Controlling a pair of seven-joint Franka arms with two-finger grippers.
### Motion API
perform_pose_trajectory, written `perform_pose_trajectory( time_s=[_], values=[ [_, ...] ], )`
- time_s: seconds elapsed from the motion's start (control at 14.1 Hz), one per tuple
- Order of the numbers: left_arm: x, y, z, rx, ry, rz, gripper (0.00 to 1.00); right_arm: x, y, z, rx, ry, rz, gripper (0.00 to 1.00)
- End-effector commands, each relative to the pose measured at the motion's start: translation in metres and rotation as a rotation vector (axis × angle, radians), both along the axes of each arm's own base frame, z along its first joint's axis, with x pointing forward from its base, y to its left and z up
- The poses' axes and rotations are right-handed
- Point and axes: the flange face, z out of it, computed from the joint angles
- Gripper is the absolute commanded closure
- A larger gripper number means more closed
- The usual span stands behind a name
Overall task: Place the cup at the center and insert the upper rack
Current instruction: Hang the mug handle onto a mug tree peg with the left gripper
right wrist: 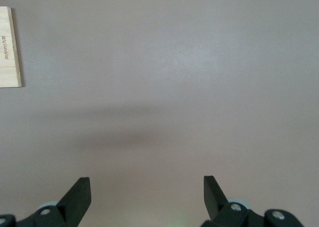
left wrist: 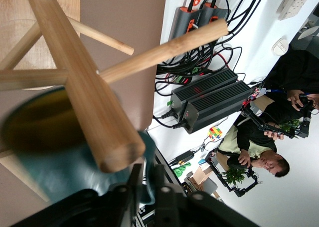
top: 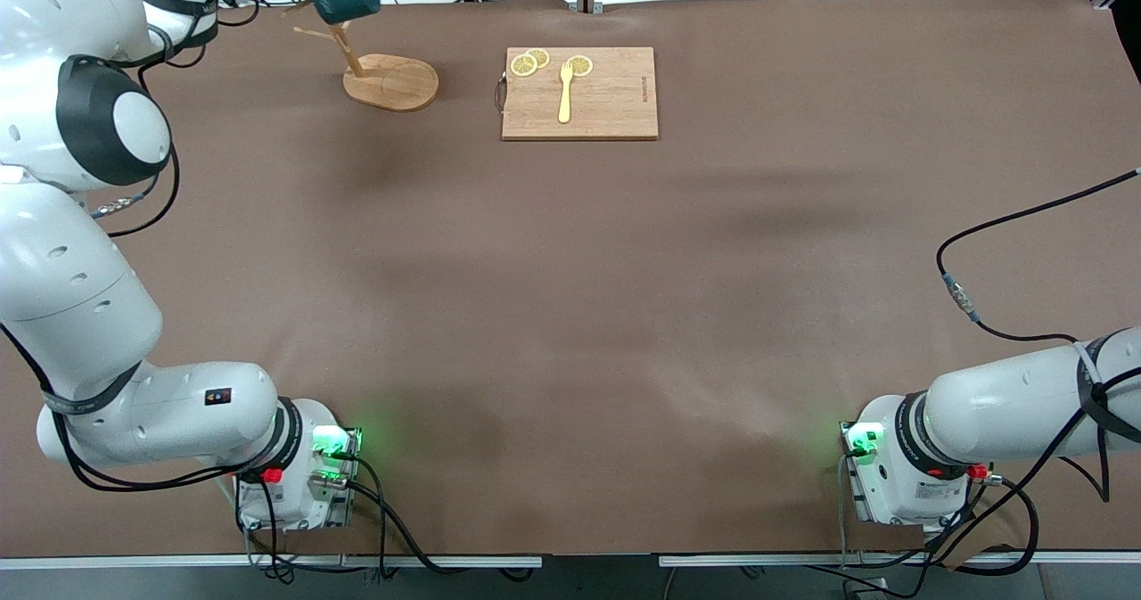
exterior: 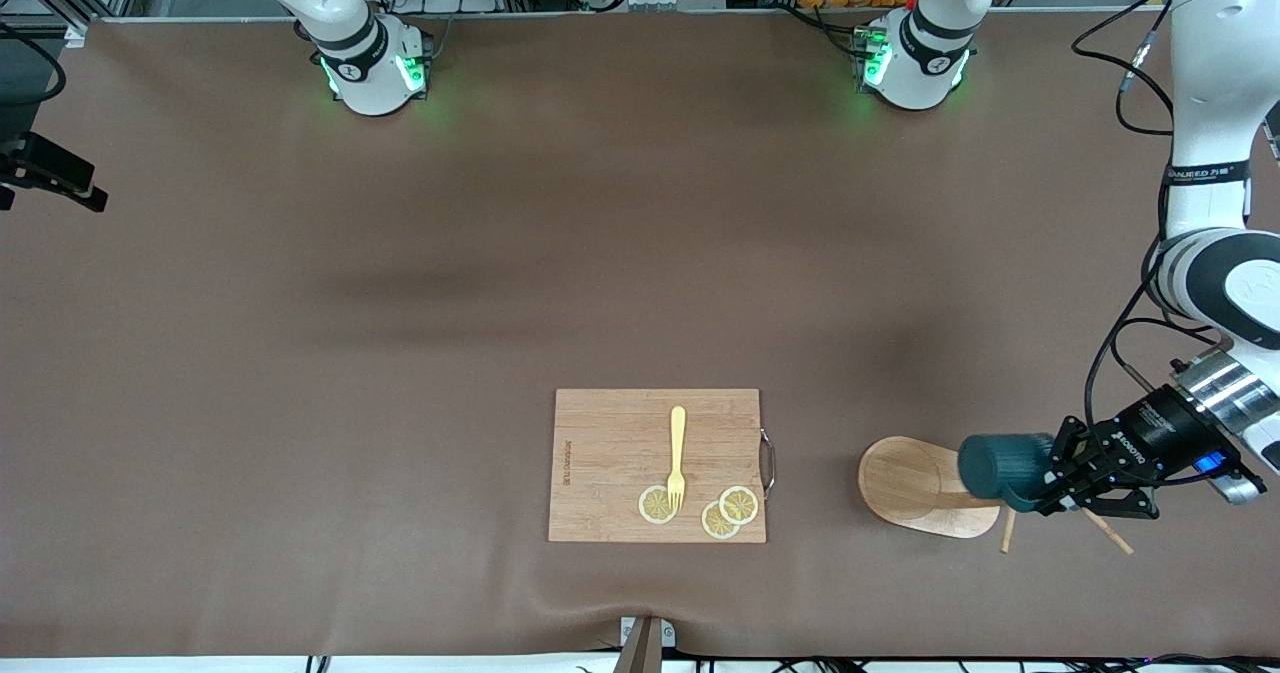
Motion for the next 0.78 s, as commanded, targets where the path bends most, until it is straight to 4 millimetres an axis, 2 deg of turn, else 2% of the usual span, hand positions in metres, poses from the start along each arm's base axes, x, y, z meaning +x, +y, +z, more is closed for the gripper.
perform_pose_trajectory(
  time_s=[0.0,0.21,0.71],
  values=[
    [-0.003,0.002,0.002,-0.008,-0.023,0.002,0.0,0.0,-0.004,0.002,0.006,0.005,-0.014,0.0],
    [-0.003,0.002,0.015,0.008,-0.045,-0.006,0.0,-0.001,-0.01,0.002,0.008,0.005,-0.024,0.0],
    [-0.016,0.006,0.075,0.132,-0.104,-0.079,0.0,-0.001,-0.011,0.002,0.008,0.005,-0.026,0.0]
  ],
)
